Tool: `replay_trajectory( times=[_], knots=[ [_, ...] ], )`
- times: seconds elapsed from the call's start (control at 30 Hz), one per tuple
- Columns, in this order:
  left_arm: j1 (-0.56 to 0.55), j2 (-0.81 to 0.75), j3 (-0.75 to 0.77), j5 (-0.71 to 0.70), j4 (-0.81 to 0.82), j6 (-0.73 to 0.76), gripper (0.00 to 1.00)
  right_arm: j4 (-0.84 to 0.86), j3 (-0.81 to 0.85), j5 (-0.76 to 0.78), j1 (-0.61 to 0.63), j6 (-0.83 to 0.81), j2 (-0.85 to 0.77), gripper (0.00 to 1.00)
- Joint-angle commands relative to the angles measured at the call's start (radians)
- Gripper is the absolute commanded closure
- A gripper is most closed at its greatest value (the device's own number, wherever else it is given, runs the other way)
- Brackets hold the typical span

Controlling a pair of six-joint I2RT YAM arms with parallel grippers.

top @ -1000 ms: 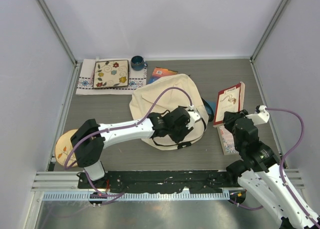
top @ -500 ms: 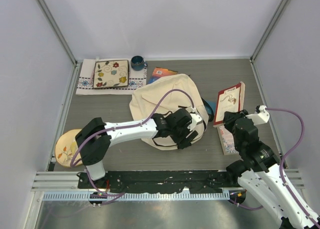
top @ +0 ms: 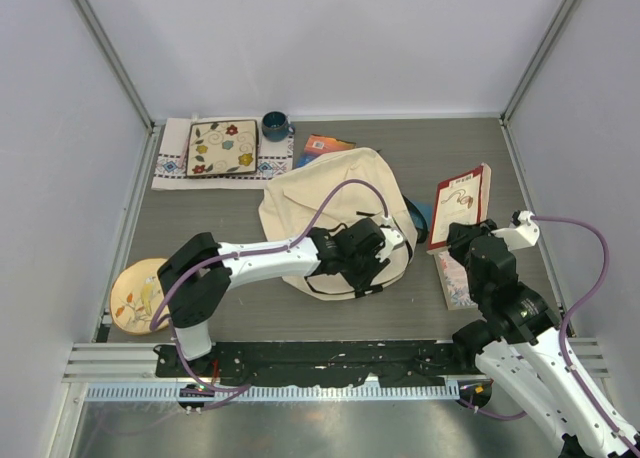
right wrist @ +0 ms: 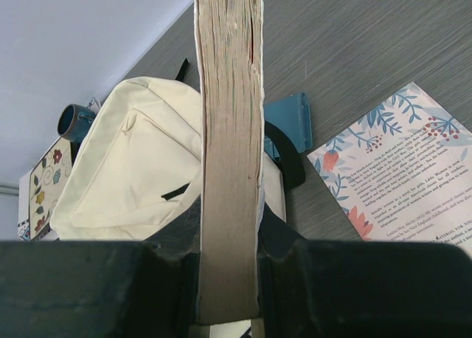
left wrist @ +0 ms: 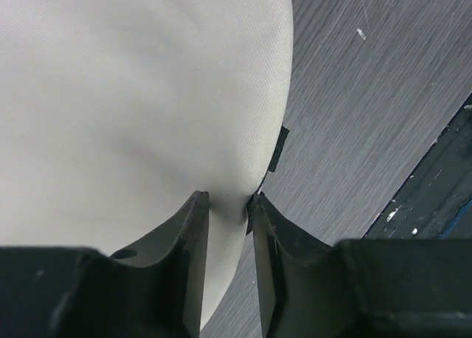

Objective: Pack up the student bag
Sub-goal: Place the book in the student bag.

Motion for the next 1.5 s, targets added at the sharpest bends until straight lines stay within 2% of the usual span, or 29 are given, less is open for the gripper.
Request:
replay_trajectory(
  times=[0.0, 0.03, 0.1, 0.13, 0.2, 0.37, 0.5, 0.77, 0.9, 1.27, 1.47],
  knots=[
    [0.007, -0.017, 0.030, -0.001, 0.040, 0.006, 0.71, 0.059, 0.025, 0.049, -0.003, 0.017, 0.007, 0.99],
    [0.007, -0.014, 0.031, 0.004, 0.040, 0.006, 0.78, 0.060, 0.025, 0.047, -0.002, 0.017, 0.007, 0.99],
    [0.007, -0.011, 0.033, 0.007, 0.039, 0.006, 0.84, 0.059, 0.024, 0.047, -0.003, 0.018, 0.008, 0.99],
    [0.008, -0.011, 0.034, 0.007, 0.037, 0.006, 0.91, 0.057, 0.024, 0.047, -0.003, 0.019, 0.007, 0.99],
    [0.007, -0.013, 0.036, 0.007, 0.036, 0.007, 1.00, 0.059, 0.024, 0.047, -0.003, 0.017, 0.007, 0.99],
    [0.008, -0.040, 0.030, -0.013, 0.036, 0.007, 1.00, 0.056, 0.028, 0.049, -0.003, 0.014, 0.008, 0.99],
    [0.026, -0.095, 0.030, -0.107, 0.043, -0.028, 1.00, 0.037, 0.038, 0.059, -0.003, 0.017, 0.002, 0.99],
    [0.178, -0.221, 0.036, -0.125, 0.078, -0.166, 1.00, -0.017, 0.087, 0.044, -0.003, 0.005, -0.051, 0.99],
    [0.198, -0.249, 0.073, -0.151, 0.080, -0.195, 1.00, -0.043, 0.097, -0.048, -0.003, 0.028, -0.067, 0.99],
    [0.198, -0.299, 0.157, -0.266, 0.125, -0.247, 1.00, -0.104, 0.068, -0.443, -0.003, 0.174, -0.099, 0.99],
    [0.198, -0.318, 0.142, -0.292, 0.151, -0.257, 1.00, -0.158, 0.079, -0.536, -0.003, 0.206, -0.147, 0.99]
  ],
)
